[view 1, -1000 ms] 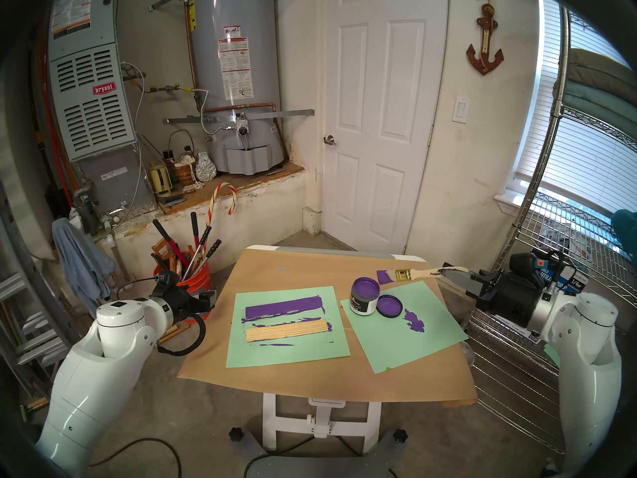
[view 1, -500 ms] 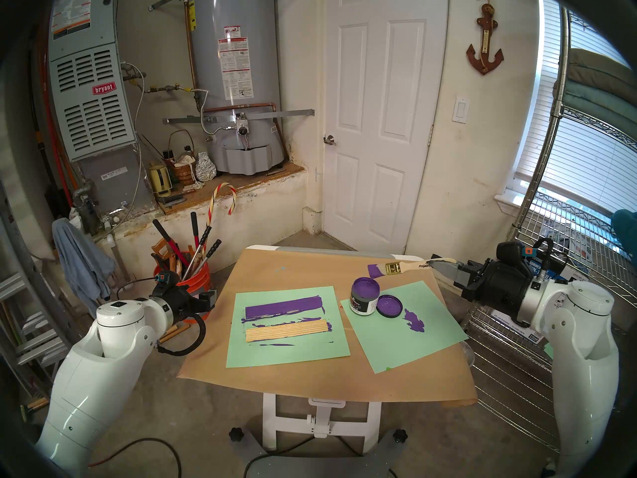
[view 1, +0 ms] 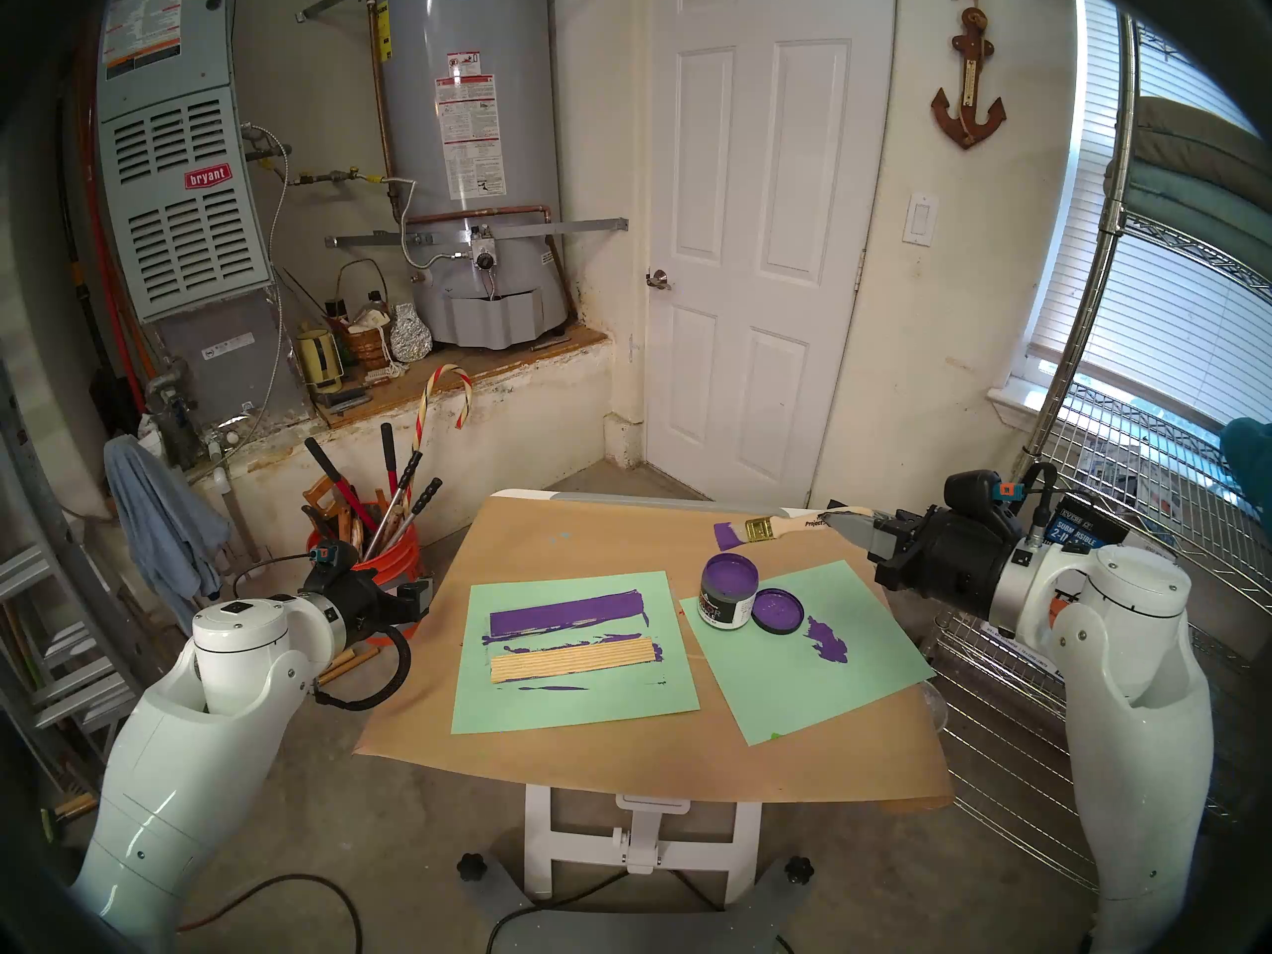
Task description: Pick up brush, dip the brush into paint, and paint the wood
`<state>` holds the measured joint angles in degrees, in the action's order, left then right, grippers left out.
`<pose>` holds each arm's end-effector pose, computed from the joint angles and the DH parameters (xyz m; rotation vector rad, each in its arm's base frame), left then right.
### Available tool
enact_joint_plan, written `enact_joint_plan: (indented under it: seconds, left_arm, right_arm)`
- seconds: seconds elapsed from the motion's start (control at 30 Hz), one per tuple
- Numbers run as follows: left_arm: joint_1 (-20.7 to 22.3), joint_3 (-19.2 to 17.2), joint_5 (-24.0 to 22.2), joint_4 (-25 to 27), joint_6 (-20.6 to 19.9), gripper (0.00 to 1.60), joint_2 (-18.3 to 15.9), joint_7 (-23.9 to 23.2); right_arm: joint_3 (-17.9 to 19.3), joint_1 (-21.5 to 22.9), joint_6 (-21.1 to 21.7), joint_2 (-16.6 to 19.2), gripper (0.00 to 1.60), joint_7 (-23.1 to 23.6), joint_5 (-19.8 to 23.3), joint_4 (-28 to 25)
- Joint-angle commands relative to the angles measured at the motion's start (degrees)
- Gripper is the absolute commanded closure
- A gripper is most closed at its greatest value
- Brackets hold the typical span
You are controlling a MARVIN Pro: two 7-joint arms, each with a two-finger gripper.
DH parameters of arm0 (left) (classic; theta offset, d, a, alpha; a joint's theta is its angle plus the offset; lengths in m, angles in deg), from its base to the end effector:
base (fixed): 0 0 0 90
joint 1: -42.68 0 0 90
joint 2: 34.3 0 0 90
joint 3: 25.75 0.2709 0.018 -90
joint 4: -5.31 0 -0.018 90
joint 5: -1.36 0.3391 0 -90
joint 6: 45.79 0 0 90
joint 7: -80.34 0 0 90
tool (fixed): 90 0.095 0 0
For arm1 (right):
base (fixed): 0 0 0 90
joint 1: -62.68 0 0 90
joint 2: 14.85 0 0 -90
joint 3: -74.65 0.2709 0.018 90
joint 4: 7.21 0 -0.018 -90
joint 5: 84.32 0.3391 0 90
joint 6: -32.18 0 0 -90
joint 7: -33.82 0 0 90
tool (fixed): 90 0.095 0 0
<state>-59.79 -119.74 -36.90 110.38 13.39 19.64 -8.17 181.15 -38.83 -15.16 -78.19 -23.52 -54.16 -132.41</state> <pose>0.3921 0.1299 -0.2651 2.6510 -0.0826 1.5658 0.3536 -0.0645 -0.1229 -2.1152 -0.5381 -1.5774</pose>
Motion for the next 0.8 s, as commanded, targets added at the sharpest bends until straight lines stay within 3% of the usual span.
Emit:
enact_joint_plan:
  seconds: [0.0,0.27,0.77]
  left_arm:
    - [0.2,-0.5,-0.1,0.9,0.1,0.0,-0.1,0.1]
    - [0.2,-0.5,-0.1,0.9,0.1,0.0,-0.1,0.1]
    - [0.2,-0.5,-0.1,0.9,0.1,0.0,-0.1,0.1]
  right_arm:
    - [1.4,0.5,-0.8,1.0,1.6,1.5,0.7,-0.6]
    - [4.6,-2.6,-0.7,1.4,1.6,3.7,1.1,-1.4]
    - [-0.7,-3.0,-2.2,1.9,1.6,2.4,-3.1,-1.3]
